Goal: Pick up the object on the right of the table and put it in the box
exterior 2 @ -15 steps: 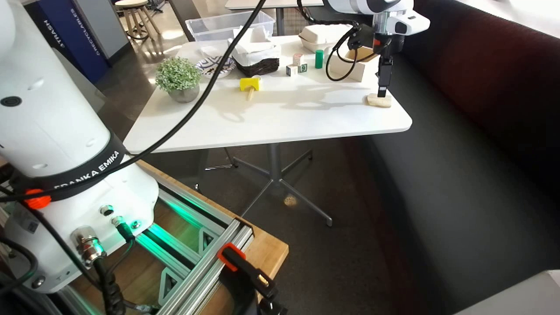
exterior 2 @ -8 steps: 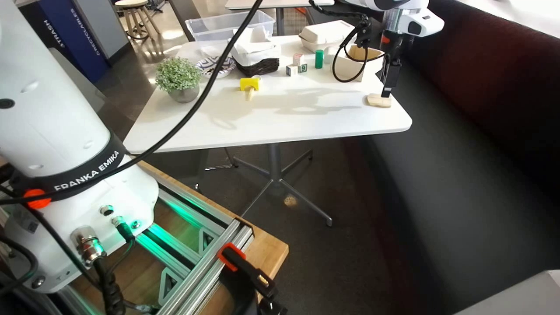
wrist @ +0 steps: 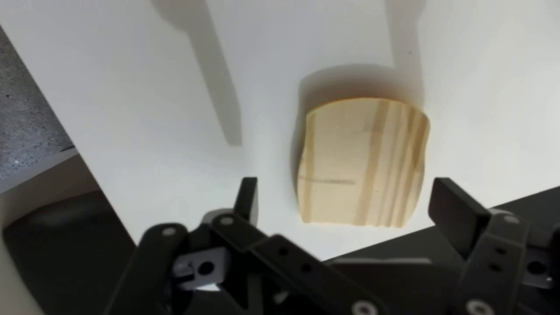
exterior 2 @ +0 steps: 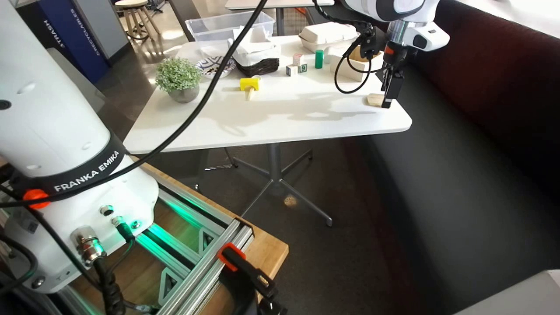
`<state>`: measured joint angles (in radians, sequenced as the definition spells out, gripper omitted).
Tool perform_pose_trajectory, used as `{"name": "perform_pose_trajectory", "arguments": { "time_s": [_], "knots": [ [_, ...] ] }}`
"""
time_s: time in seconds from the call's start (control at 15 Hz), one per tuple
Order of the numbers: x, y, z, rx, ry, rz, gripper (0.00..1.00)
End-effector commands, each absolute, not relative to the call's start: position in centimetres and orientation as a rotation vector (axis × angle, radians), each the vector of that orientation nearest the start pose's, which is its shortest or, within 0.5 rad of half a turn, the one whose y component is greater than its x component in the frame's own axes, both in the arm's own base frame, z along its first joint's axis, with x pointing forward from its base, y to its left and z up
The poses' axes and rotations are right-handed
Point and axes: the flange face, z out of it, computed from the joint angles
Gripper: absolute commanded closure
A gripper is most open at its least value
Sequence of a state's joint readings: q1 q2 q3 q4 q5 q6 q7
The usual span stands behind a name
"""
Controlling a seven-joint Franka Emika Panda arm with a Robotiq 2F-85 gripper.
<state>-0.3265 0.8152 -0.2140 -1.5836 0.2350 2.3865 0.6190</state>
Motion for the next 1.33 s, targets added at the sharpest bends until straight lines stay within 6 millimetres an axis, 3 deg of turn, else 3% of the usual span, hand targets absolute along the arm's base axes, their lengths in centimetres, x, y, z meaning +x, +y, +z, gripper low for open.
{"name": "perform_pose_trajectory", "arguments": {
  "time_s": [0.0,0.73,0.8,1.07,1.27],
  "knots": [
    [60.8,-33.2,15.7,-2.516,1.828,0.002,0.0],
    [61.3,-32.6,14.4,-2.52,1.858,0.009,0.0],
    [61.4,-32.6,14.3,-2.521,1.859,0.01,0.18],
    [61.7,-32.7,14.8,-2.527,1.863,-0.006,0.48],
    [61.7,-32.5,15.0,-2.525,1.873,0.001,0.53]
  ]
}}
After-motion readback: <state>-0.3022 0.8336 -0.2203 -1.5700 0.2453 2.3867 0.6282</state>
